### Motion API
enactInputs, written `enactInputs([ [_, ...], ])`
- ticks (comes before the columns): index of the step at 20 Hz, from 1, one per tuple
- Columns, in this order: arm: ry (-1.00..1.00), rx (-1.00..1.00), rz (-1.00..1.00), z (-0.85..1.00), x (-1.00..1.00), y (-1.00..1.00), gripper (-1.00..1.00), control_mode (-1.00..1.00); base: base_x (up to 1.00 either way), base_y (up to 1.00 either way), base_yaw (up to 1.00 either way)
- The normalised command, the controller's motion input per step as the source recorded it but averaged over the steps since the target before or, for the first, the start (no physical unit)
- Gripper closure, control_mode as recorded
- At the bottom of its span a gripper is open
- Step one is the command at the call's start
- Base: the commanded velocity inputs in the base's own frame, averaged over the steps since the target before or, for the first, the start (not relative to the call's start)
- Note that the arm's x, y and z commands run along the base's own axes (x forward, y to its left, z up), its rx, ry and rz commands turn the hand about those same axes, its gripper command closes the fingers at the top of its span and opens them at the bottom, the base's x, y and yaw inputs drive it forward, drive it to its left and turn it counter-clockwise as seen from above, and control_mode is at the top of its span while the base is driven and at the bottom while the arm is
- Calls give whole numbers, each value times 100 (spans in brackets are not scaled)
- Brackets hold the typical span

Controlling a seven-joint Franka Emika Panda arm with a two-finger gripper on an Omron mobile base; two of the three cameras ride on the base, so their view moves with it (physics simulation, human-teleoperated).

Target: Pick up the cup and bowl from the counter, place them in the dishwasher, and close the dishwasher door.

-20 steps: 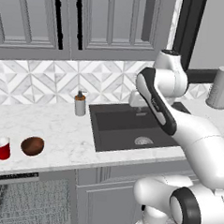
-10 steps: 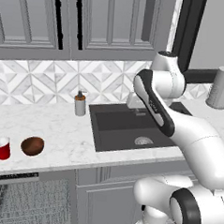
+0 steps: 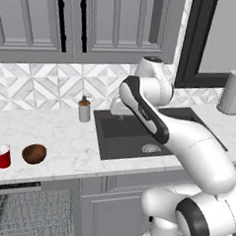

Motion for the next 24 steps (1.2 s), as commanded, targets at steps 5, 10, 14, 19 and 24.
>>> enactInputs([
  [5, 6, -5, 13, -9, 13, 99, -100, -100, 0, 0, 0],
  [10, 9, 0, 17, -33, 19, 99, -100, -100, 0, 0, 0],
  [14, 7, 5, 17, -42, 33, 76, -100, -100, 0, 0, 0],
  [19, 2, 1, 15, -72, 39, 81, -100, -100, 0, 0, 0],
  [24, 2, 1, 5, -71, 32, 70, -100, -100, 0, 0, 0],
])
